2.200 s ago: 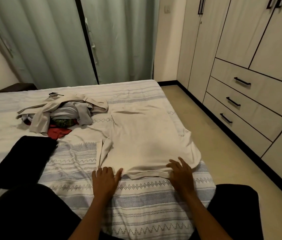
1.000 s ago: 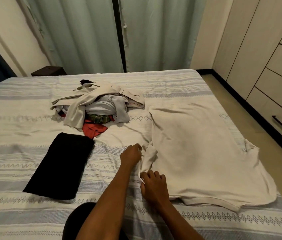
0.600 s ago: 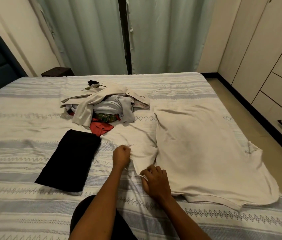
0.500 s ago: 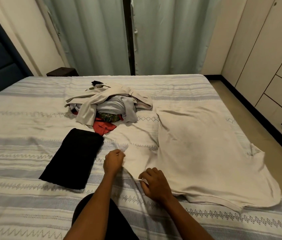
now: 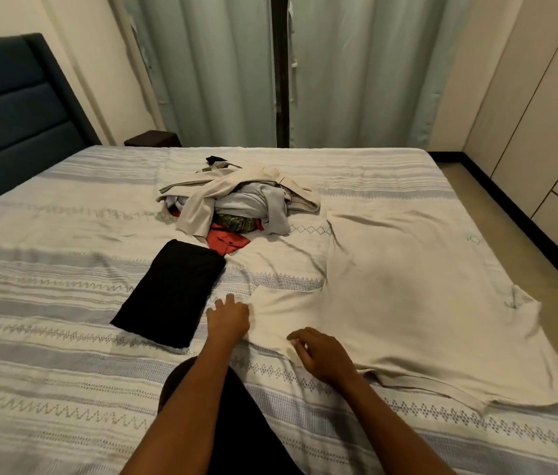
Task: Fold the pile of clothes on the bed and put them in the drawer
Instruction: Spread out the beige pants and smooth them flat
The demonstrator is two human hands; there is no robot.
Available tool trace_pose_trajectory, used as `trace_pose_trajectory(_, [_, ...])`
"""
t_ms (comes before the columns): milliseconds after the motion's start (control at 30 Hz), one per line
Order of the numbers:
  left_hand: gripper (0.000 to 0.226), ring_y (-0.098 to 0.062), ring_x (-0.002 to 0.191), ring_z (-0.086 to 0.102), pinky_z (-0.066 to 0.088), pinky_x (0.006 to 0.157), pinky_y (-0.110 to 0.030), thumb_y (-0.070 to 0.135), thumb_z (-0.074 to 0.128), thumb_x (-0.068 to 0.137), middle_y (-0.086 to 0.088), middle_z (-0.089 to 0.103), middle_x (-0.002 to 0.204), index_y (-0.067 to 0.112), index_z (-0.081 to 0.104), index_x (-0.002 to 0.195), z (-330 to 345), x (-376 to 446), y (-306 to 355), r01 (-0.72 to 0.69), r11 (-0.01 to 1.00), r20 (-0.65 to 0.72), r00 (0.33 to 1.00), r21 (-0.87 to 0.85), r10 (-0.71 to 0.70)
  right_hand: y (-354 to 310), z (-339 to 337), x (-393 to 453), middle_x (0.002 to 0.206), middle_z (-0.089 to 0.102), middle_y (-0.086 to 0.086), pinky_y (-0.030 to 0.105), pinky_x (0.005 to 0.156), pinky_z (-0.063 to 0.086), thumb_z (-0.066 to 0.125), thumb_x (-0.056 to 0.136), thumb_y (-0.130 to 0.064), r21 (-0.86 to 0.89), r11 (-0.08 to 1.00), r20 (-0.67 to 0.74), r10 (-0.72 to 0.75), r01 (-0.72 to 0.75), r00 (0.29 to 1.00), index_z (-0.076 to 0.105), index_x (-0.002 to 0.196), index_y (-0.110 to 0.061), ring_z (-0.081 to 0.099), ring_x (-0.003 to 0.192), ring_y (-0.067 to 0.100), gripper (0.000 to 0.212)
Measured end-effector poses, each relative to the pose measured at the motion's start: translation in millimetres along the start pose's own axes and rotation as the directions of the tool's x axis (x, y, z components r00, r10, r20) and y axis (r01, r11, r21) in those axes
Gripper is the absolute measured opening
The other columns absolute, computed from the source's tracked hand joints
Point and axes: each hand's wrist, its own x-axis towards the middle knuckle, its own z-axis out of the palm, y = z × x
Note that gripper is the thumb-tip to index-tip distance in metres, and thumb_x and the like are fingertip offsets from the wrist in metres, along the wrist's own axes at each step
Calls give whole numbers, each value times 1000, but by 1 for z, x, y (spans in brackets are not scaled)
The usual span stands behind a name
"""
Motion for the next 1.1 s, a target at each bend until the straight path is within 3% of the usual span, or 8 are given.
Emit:
trace_pose_trajectory(100, [52, -33, 141, 31, 27, 114, -42, 40, 44, 101, -10, 28, 158, 22, 37, 150, 2, -3, 26, -167, 985, -117, 980, -52, 160, 13, -2, -1, 109, 65, -3, 35, 76, 49, 52, 90, -32, -170, 981, -195, 63, -97, 979, 65, 122, -26, 66, 91, 21, 35])
trace_pose_trajectory(167, [79, -34, 151, 11, 14, 120, -45, 59, 44, 97, -9, 5, 167, 23, 10, 159, 8, -2, 35, -223, 965, 34, 973, -139, 230, 22, -3, -6, 141, 55, 4, 50, 110, 27, 50, 89, -56, -316, 918, -96, 220, -239, 971, 49, 144, -22, 55, 129, 31, 65])
trace_pose_trajectory(233, [116, -39, 151, -6, 6, 120, -53, 87, 43, 74, -7, -15, 166, 28, -9, 158, 18, -2, 36, -210, 969, 250, 939, -129, 237, 28, 0, -18, 167, -1, 5, 49, 111, -26, 39, 87, -79, -386, 865, 81, 380, -322, 922, 5, 160, -19, -2, 154, 30, 101])
trace_pose_trajectory(300, [148, -42, 148, -19, -1, 119, -58, 103, 31, 38, -4, -28, 162, 28, -18, 156, 27, -3, 33, -192, 975, 337, 916, -108, 218, 29, 7, -30, 157, -32, 2, 45, 101, -38, 30, 84, -88, -407, 860, 195, 412, -308, 890, -18, 156, -21, -32, 144, 25, 109])
trace_pose_trajectory(433, [149, -42, 148, -20, -9, 116, -61, 107, 19, 37, -6, -27, 162, 25, -17, 156, 34, -1, 46, -108, 981, 222, 965, -160, 143, 22, -4, -34, 163, -22, -3, 49, 118, -19, 15, 77, -91, -302, 908, 244, 367, -289, 898, -5, 160, -27, -23, 151, 25, 107])
trace_pose_trajectory(633, [109, -32, 152, -12, -2, 120, -58, 93, 9, 65, -2, -21, 164, 36, -12, 156, 30, -6, 75, -284, 947, 57, 954, -152, 295, 64, -62, -32, 161, 35, 0, 44, 120, 19, -14, 70, -92, -189, 883, -83, 421, -429, 903, 32, 155, -25, 24, 151, 26, 118])
trace_pose_trajectory(867, [99, -34, 152, -7, -8, 115, -66, 86, 15, 82, -7, -7, 167, 26, 1, 159, 49, -17, 107, -50, 971, 25, 998, -232, 58, 137, -113, -103, 155, 41, 8, 45, 117, 30, 32, 92, -70, -69, 844, -237, 504, -532, 831, 38, 153, -19, 34, 145, 30, 79])
trace_pose_trajectory(1100, [99, -31, 142, 37, 30, 115, -42, 84, 7, 85, -10, 40, 155, 17, 39, 150, 29, -12, 243, -571, 800, -170, 820, -185, 546, 199, -196, -161, 135, 60, 9, 45, 100, 48, 58, 97, -32, 72, 803, -546, 528, -592, 650, 56, 139, -15, 55, 123, 30, 45])
